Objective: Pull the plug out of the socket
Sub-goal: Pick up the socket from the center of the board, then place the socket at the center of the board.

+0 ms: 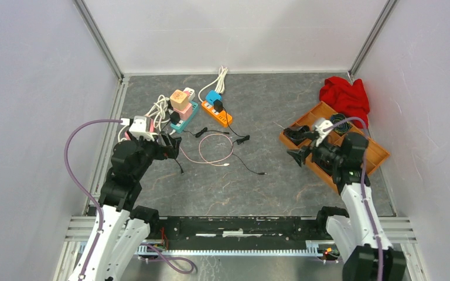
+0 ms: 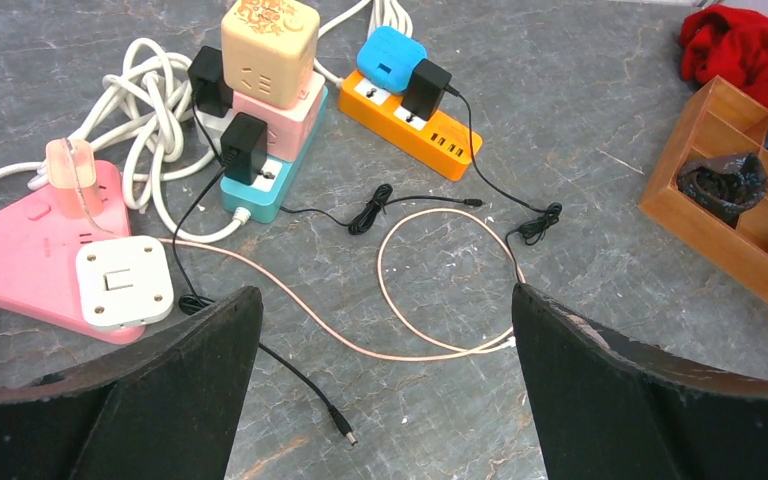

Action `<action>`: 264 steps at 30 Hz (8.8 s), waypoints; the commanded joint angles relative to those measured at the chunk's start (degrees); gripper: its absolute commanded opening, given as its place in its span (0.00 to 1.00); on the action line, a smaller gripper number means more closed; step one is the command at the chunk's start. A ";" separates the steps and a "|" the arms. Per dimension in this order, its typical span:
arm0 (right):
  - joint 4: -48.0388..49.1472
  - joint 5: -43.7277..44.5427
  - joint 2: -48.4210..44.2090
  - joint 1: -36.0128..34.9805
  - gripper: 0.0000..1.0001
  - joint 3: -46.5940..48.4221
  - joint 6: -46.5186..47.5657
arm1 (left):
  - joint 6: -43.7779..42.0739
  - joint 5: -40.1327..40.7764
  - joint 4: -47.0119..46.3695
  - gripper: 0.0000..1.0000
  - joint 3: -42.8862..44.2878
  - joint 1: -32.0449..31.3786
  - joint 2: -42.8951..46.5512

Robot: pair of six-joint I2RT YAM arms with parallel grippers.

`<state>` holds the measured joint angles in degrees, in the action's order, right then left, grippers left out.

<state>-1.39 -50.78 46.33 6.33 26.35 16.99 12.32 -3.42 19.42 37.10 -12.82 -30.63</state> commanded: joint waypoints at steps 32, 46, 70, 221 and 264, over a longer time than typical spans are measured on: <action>-15.69 36.91 72.98 -40.15 0.98 73.05 2.26 | -2.84 0.80 -2.32 1.00 0.17 0.29 2.15; -16.32 36.70 84.80 -40.15 0.98 82.67 -2.75 | -2.73 0.18 -2.55 1.00 0.23 0.25 3.37; -15.84 38.08 91.49 -39.95 0.87 84.75 -3.83 | -2.73 -0.46 -2.94 1.00 0.09 0.25 4.97; 10.79 4.12 33.29 -20.72 0.00 52.47 -24.86 | -2.54 -1.17 -3.76 1.00 -1.77 -0.10 4.37; -5.98 3.09 26.23 -35.40 0.00 7.29 28.95 | -2.52 -0.64 -3.73 1.00 -1.86 -0.10 3.83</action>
<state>-6.50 -54.30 70.46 -28.77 33.89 35.73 12.34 -4.56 17.82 35.22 -12.88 -26.61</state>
